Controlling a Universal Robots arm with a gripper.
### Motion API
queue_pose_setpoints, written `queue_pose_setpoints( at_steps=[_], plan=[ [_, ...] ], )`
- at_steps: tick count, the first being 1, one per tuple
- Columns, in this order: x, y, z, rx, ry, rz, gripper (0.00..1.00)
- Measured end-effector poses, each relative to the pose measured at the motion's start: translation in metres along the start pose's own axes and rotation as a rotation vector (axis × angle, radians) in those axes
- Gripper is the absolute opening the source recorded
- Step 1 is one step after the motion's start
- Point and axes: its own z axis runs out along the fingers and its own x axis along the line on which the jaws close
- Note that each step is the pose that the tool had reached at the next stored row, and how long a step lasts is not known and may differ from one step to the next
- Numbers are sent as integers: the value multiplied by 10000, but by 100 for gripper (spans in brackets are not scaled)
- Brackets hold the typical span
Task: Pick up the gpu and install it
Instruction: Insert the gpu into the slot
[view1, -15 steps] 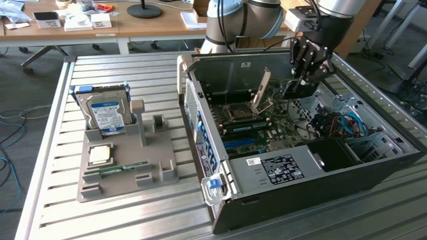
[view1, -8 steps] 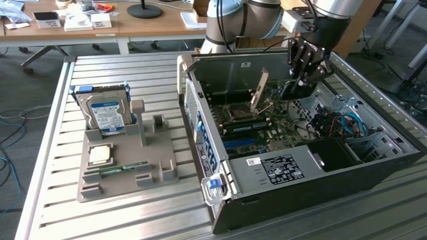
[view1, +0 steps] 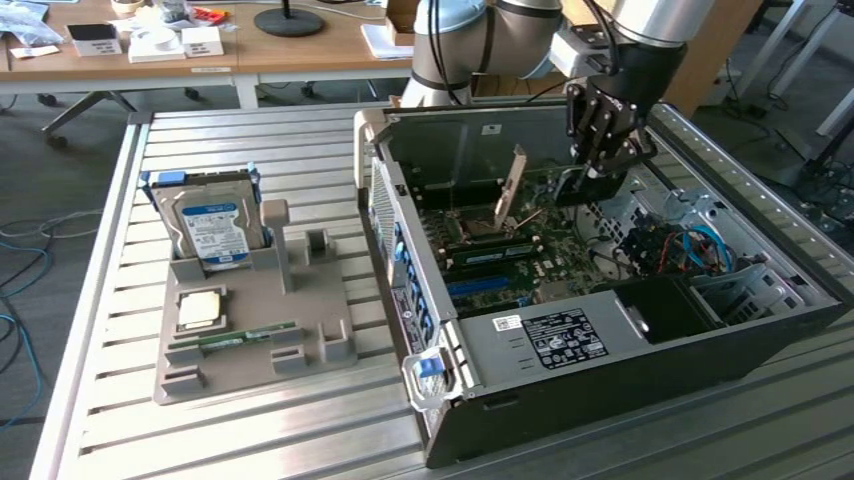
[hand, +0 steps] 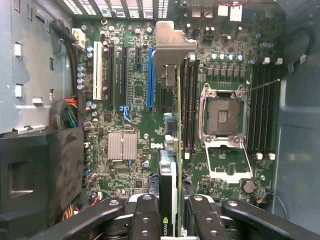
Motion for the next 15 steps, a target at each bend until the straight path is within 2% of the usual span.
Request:
queue_pose_setpoints(
  at_steps=[15],
  plan=[
    [7,51,49,7,16,355,27]
  ],
)
